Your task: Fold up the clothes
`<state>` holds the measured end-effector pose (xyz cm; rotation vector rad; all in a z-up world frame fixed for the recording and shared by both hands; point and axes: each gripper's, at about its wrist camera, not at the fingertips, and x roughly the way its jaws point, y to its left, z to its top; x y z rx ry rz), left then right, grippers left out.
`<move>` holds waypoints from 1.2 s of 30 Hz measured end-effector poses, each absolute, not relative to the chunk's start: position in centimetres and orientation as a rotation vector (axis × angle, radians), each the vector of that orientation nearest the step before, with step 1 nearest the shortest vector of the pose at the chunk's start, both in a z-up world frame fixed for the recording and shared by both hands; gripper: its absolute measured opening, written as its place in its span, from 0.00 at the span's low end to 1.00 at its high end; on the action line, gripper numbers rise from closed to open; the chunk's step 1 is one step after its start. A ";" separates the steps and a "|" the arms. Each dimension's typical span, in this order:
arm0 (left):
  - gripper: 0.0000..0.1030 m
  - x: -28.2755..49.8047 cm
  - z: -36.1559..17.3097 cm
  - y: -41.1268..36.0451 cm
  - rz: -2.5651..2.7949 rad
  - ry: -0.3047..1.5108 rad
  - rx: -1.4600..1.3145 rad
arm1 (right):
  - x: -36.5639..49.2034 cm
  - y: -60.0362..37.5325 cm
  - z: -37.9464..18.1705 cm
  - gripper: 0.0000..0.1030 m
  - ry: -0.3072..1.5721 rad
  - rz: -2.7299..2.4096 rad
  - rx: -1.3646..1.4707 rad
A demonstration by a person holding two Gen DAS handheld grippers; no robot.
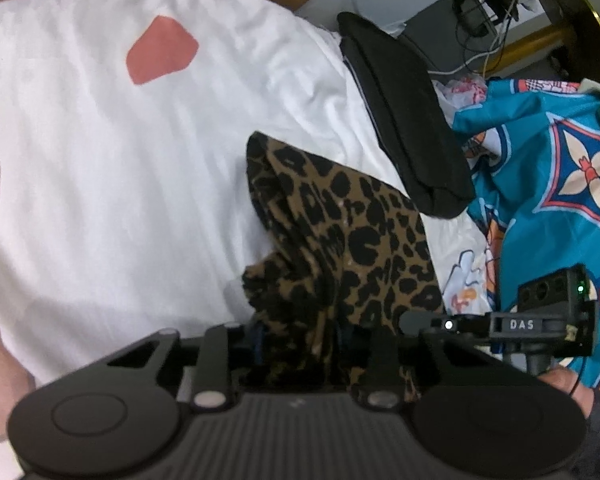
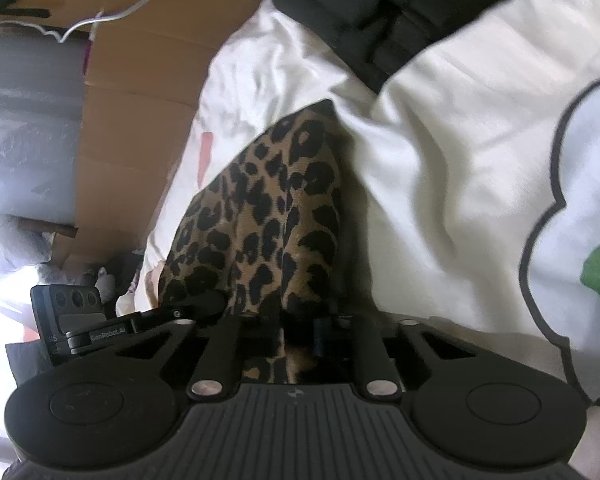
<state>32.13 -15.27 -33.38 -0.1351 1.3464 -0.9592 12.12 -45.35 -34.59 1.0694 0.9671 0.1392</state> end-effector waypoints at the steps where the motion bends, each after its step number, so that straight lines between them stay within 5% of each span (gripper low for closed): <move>1: 0.30 32.0 -33.2 -15.3 -0.956 1.340 -0.126 | 12.2 -45.2 -34.3 0.09 0.966 0.138 1.050; 36: 0.26 22.8 -19.5 -11.8 -0.786 0.997 -0.004 | 8.6 -37.5 -20.7 0.06 0.792 0.099 0.609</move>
